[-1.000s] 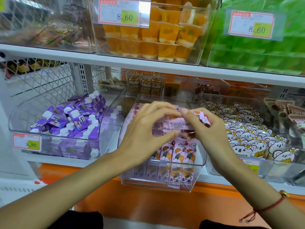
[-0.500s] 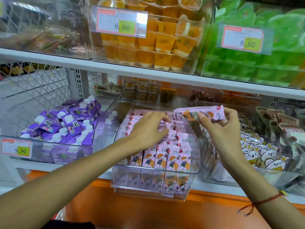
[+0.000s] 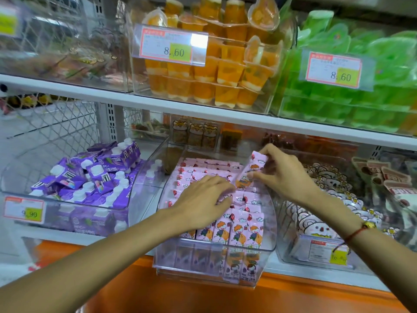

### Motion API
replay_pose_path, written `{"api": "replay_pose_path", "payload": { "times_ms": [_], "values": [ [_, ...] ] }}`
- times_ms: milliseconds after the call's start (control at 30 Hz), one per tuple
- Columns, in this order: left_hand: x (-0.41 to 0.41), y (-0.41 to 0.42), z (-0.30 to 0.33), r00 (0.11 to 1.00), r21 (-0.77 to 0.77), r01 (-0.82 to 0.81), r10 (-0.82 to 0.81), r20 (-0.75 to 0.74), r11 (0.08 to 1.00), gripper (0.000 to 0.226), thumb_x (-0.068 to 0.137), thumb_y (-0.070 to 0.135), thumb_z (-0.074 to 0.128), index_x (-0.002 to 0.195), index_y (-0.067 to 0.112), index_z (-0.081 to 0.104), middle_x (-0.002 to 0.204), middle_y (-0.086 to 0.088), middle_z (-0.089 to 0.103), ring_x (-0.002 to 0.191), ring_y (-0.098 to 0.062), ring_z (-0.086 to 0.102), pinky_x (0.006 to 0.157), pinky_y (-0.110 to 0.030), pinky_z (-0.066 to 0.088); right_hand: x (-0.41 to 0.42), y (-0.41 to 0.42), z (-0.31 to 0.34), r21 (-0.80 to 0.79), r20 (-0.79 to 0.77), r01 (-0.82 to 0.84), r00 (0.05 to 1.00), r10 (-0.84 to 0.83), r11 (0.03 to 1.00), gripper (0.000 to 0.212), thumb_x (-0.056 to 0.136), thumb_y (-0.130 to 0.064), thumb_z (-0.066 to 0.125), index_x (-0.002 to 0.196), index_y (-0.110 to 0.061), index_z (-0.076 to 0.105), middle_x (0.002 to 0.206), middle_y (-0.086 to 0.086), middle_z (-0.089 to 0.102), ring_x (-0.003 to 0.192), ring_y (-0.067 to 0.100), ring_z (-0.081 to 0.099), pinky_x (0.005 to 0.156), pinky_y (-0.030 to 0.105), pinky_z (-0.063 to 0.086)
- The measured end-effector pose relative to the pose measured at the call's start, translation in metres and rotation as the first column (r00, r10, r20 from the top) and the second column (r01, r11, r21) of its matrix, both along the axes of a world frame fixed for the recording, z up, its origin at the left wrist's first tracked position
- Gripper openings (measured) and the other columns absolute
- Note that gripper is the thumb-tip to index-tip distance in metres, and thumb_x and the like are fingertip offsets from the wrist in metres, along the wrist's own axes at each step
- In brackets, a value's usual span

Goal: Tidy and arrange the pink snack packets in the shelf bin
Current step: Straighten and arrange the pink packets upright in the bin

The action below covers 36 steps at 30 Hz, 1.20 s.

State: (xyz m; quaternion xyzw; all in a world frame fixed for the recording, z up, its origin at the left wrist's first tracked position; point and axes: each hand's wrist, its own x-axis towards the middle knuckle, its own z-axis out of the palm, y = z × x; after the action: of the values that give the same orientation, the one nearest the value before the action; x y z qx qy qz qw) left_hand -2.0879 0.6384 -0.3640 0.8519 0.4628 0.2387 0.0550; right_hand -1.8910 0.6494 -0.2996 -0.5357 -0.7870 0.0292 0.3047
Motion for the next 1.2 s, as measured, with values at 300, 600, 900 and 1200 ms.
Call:
{"api": "replay_pose_path", "payload": {
  "times_ms": [300, 600, 900, 1200],
  "values": [
    [-0.009, -0.017, -0.004, 0.999, 0.101, -0.004, -0.002, 0.054, 0.995, 0.029, 0.098, 0.027, 0.046, 0.125, 0.028, 0.056, 0.125, 0.012, 0.058, 0.114, -0.011, 0.049, 0.087, -0.025, 0.040, -0.030, 0.018, -0.012, -0.187, 0.681, 0.065, 0.728, 0.081, 0.980, 0.031, 0.098, -0.041, 0.042, 0.105, -0.026, 0.069, 0.127, 0.001, 0.058, 0.121, 0.024, 0.044, 0.098, 0.042, 0.031],
    [-0.010, -0.018, -0.004, 0.996, 0.058, 0.089, -0.087, -0.033, 0.994, 0.035, 0.100, 0.036, 0.039, 0.134, 0.031, 0.048, 0.118, 0.009, 0.061, 0.108, -0.013, 0.050, 0.085, -0.028, 0.040, -0.031, 0.001, -0.017, 0.069, 0.637, 0.029, 0.768, -0.066, 0.997, 0.036, 0.086, -0.049, 0.062, 0.114, -0.027, 0.064, 0.125, -0.001, 0.056, 0.118, 0.021, 0.046, 0.093, 0.035, 0.033],
    [-0.013, -0.018, -0.005, 0.996, -0.036, 0.069, -0.071, -0.058, 0.997, 0.032, 0.100, 0.038, 0.041, 0.129, 0.035, 0.054, 0.116, 0.010, 0.062, 0.109, -0.012, 0.048, 0.083, -0.029, 0.040, -0.031, 0.000, -0.030, 0.135, 0.481, 0.054, 0.869, -0.113, 0.989, 0.016, 0.089, -0.038, 0.061, 0.096, -0.024, 0.065, 0.118, -0.001, 0.058, 0.112, 0.021, 0.044, 0.088, 0.034, 0.031],
    [-0.010, -0.025, -0.004, 0.998, 0.044, 0.000, -0.003, 0.055, 0.999, 0.027, 0.100, 0.032, 0.044, 0.122, 0.032, 0.058, 0.109, 0.012, 0.064, 0.103, -0.009, 0.054, 0.077, -0.028, 0.044, -0.031, -0.043, -0.027, 0.332, -0.536, 0.094, 0.838, 0.106, 0.938, 0.012, 0.096, -0.020, 0.056, 0.091, -0.010, 0.053, 0.074, -0.005, 0.059, 0.063, 0.008, 0.058, 0.059, 0.030, 0.050]
  ]
}}
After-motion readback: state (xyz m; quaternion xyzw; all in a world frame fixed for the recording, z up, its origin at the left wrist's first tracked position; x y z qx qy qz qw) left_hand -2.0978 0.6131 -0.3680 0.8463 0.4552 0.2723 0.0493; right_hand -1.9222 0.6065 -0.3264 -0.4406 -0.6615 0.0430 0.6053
